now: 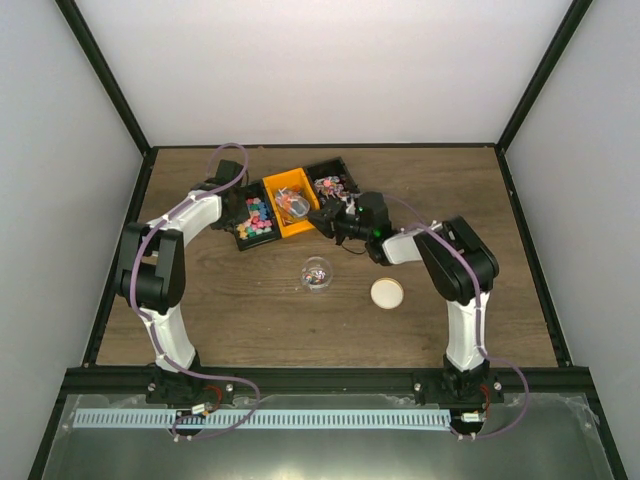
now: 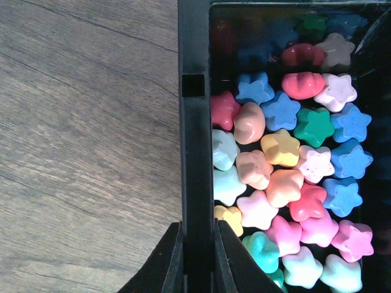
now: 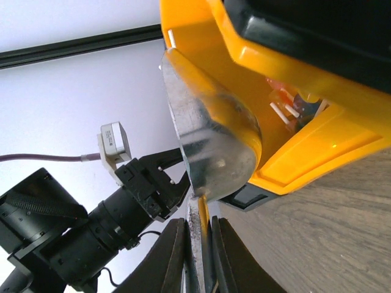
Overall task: Pack the candies
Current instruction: Scoop the fake candies from the storage box.
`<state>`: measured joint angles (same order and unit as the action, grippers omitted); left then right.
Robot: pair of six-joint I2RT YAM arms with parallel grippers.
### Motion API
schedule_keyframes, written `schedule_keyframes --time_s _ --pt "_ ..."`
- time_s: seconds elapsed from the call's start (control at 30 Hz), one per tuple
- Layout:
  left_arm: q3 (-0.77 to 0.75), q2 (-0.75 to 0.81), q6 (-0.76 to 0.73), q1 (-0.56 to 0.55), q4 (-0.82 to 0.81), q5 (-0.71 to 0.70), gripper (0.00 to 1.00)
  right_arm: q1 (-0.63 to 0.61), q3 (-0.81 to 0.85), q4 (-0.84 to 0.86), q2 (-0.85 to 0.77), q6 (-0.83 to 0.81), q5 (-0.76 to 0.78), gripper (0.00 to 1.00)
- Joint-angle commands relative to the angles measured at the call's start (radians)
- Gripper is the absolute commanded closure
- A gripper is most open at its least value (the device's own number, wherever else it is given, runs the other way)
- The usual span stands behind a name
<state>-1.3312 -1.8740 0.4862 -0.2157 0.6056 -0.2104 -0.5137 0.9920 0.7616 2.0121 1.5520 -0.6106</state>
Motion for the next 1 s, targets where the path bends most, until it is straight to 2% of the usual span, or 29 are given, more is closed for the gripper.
schedule_keyframes --time_s 0.0,0.53,0.97 --pt "0.036 -0.05 0.012 -0.007 0.023 0.054 0.96 -0.013 -0.025 0.064 -0.053 0.01 -0.063 0.99" --pt "0.038 -0.054 0.009 -0.005 0.021 0.055 0.96 0.023 -0.136 0.19 -0.116 0.059 -0.064 0.99" --pt "0.035 -0.059 0.006 -0.004 0.018 0.065 0.96 0.038 -0.293 0.237 -0.254 0.018 -0.1 0.99"
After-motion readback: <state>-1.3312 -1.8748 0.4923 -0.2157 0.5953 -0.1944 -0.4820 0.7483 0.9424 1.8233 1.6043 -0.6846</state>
